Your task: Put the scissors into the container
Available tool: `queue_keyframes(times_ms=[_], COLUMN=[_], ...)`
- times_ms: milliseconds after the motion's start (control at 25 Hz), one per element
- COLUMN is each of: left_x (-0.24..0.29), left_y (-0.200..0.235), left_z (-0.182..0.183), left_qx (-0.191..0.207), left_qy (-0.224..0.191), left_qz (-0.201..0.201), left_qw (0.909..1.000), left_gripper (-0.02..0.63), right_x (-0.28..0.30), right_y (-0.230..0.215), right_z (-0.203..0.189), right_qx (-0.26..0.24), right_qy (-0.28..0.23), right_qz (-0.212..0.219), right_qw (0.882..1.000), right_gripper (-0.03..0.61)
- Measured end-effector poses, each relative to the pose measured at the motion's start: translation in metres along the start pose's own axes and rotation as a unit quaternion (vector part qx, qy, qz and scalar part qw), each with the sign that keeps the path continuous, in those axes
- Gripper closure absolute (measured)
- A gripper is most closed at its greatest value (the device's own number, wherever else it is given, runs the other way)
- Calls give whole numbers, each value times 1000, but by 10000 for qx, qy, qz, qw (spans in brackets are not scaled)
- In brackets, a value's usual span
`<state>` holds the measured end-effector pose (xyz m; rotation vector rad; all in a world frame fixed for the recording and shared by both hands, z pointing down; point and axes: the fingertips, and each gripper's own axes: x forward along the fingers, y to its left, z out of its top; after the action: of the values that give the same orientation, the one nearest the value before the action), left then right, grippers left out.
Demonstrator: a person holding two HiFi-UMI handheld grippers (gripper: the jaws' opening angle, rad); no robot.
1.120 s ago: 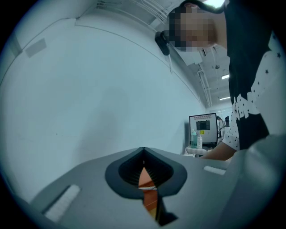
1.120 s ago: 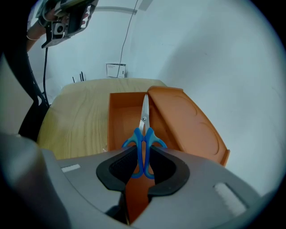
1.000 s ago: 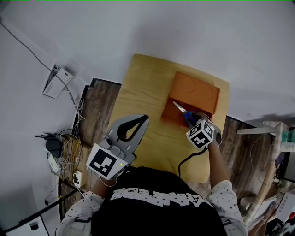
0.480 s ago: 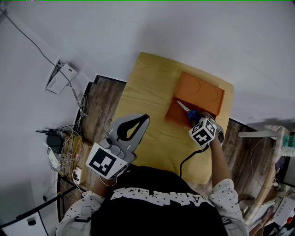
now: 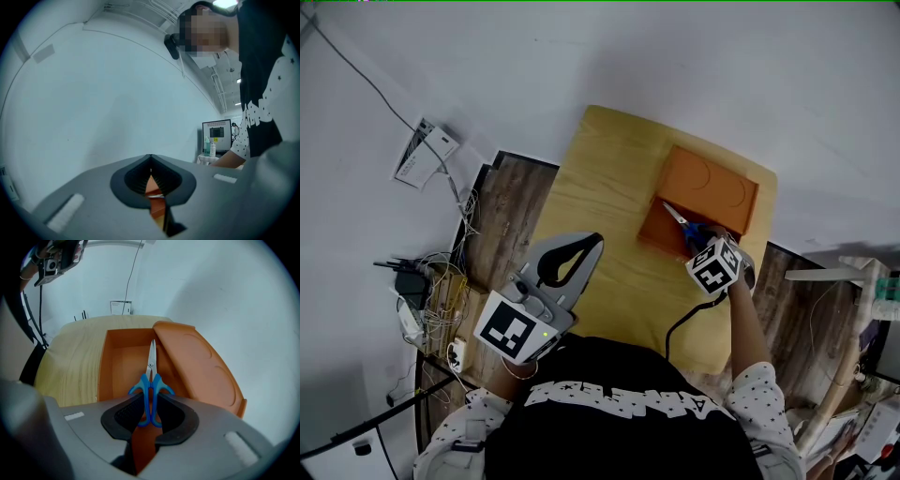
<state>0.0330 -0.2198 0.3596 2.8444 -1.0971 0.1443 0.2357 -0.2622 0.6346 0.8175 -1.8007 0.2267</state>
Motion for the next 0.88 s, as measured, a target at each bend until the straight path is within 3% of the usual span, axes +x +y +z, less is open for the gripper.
queue_keyframes(times_ms=[880], left_x=[4], left_y=[-3], left_z=[3], left_qx=[31], left_qy=[4], left_qz=[-44], left_qw=[10000], left_gripper=[612], right_x=[2], right_y=[3], right_z=[8], right_qx=[-78], right_qy=[-93], right_qz=[44], right_qw=[9999], right_gripper=[474])
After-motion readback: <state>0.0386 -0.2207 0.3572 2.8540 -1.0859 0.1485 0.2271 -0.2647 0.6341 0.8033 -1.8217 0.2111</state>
